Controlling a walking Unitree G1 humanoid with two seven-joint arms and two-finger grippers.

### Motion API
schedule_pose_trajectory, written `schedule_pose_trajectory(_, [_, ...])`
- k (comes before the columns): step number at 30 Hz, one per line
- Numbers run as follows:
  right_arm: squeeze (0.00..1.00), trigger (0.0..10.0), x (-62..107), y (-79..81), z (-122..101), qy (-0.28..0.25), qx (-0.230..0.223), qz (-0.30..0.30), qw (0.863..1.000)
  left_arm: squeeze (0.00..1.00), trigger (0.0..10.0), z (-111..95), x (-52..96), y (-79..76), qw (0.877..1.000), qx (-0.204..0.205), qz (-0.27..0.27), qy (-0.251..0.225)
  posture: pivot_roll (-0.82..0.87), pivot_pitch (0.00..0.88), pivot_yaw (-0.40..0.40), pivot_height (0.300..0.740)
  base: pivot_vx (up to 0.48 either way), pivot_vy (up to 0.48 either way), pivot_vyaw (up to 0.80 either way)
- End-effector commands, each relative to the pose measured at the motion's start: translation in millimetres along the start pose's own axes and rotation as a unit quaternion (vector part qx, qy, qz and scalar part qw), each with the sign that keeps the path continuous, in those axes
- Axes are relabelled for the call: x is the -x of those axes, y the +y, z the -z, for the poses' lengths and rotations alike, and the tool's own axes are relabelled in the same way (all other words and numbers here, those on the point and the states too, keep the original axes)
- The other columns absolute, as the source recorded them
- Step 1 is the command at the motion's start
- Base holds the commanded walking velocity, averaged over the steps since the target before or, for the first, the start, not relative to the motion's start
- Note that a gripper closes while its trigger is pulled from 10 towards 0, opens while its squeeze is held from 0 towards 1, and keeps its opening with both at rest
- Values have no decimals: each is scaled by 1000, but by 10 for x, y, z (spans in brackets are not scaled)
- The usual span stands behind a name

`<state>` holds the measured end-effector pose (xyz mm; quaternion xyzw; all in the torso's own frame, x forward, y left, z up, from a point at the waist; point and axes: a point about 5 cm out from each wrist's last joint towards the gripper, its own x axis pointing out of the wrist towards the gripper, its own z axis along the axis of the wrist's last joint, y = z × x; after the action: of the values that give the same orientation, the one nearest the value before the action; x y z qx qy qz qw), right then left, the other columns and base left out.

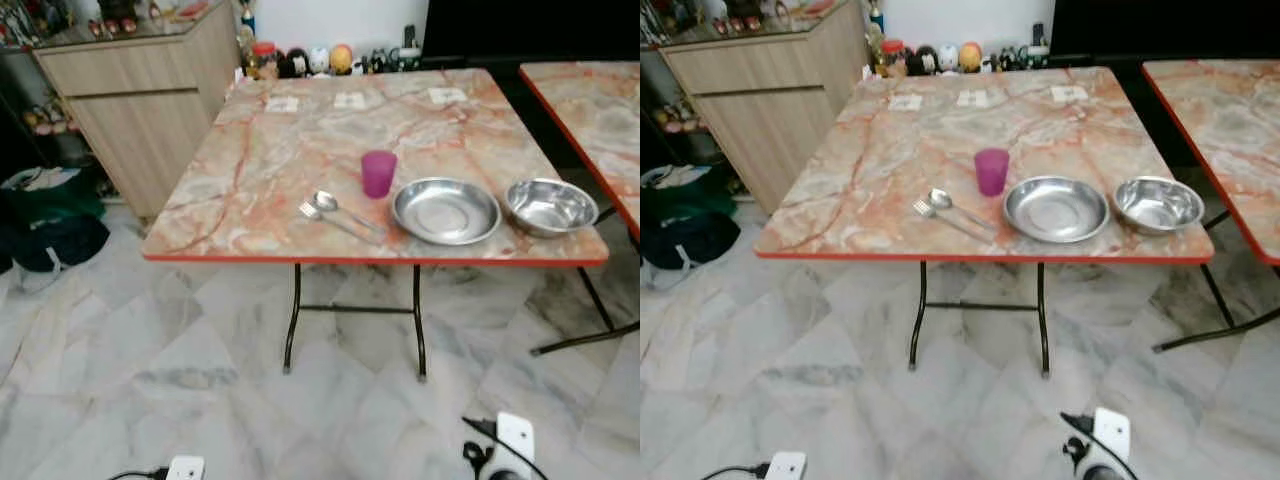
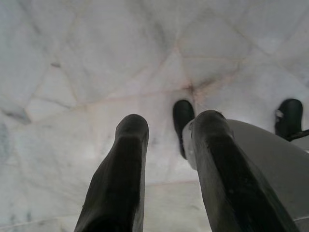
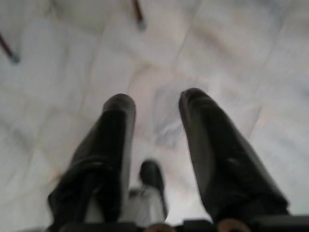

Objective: Setting the table

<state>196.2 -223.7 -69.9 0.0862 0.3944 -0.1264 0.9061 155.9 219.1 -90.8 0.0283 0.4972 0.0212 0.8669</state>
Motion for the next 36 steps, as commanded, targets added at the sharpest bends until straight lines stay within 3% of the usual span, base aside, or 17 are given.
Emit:
schedule_pose_trajectory(1, [1000,10000,-3,82,-9,-13,-1,-7,1000,0,10000,79,23,84,1000,-1,-10,12,-79,0,37,740,0,0,0])
schedule_pose_trajectory(3, [1000,10000,-2,83,-27,-23,-6,-10,1000,0,10000,93,29,95,1000,0,-10,11,-81,0,36,740,0,0,0])
schedule_pose_trajectory(6, [1000,10000,-9,365,-437,-152,11,-46,987,0,10000,136,45,139,1000,3,-11,12,-87,0,36,740,0,0,0])
schedule_pose_trajectory(10, [1000,10000,34,509,-661,-224,30,-76,971,0,10000,246,86,215,1000,6,-13,16,-95,0,35,740,0,0,0])
schedule_pose_trajectory(14, [1000,10000,83,531,-846,-278,64,-91,954,0,10000,303,109,254,1000,12,-16,18,-91,0,27,740,0,0,0])
schedule_pose_trajectory(21, [996,10000,192,425,-1068,-349,36,-65,934,0,10000,190,62,150,1000,18,-13,7,-103,0,17,740,0,0,0])
schedule_pose_trajectory(22, [0,10000,223,404,-1087,-359,38,-61,930,0,10000,171,48,93,1000,18,-10,6,-105,0,16,740,0,0,0])
schedule_pose_trajectory(32, [0,10000,415,429,-1319,-415,29,-62,907,0,10000,83,-3,-169,1000,4,1,3,-112,0,24,740,153,0,0])
schedule_pose_trajectory(36, [0,10000,468,469,-1435,-428,26,-67,901,0,10000,112,3,-159,1000,2,-1,5,-103,0,20,740,339,0,0])
